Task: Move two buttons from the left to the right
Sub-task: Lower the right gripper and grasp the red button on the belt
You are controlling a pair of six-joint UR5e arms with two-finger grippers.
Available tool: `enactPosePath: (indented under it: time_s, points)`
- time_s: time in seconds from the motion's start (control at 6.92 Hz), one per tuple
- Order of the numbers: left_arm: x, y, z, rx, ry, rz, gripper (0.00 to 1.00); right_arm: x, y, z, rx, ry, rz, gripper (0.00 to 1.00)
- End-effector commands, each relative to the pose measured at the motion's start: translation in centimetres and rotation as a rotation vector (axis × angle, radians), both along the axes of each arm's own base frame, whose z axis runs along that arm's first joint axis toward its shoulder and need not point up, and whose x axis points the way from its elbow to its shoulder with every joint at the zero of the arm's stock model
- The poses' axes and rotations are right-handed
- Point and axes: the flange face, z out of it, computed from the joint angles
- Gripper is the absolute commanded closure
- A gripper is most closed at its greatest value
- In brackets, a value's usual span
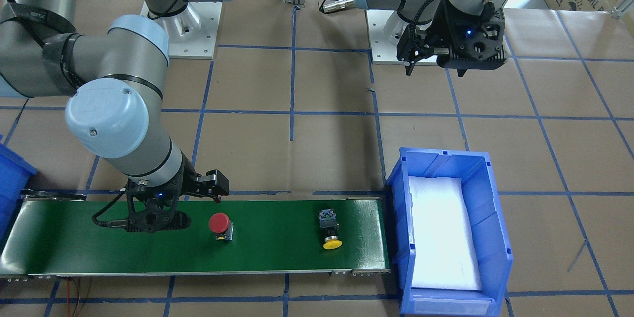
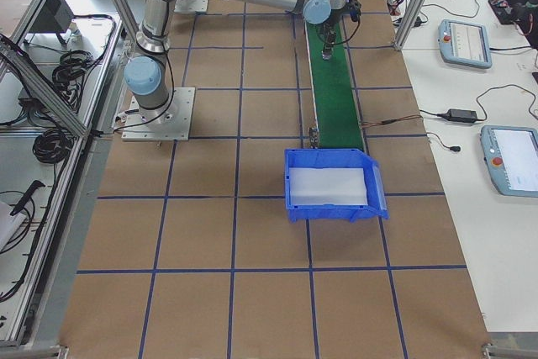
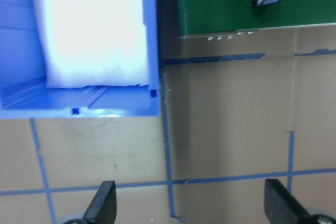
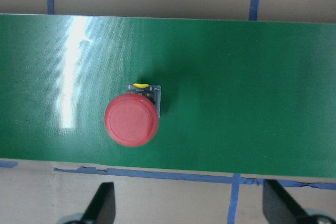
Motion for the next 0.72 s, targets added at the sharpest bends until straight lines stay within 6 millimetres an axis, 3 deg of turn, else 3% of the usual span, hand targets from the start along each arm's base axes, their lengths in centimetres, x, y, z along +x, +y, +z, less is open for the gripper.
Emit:
enactPosePath:
  time_s: [0.0, 0.29, 0.58]
  points:
    - [0.2, -0.4, 0.7, -0.053, -0.004, 0.000, 0.01, 0.0, 0.0, -0.4, -0.003, -0.005, -0.006, 0.00]
    - [0.4, -1.0, 0.4, -0.067, 0.061, 0.012, 0.00, 0.0, 0.0, -0.4, -0.002, -0.004, -0.011, 0.00]
    - [0.6, -1.4, -1.7, -0.027, 0.060, 0.009, 0.00, 0.1, -0.1, -0.6, 0.000, -0.004, -0.009, 0.00]
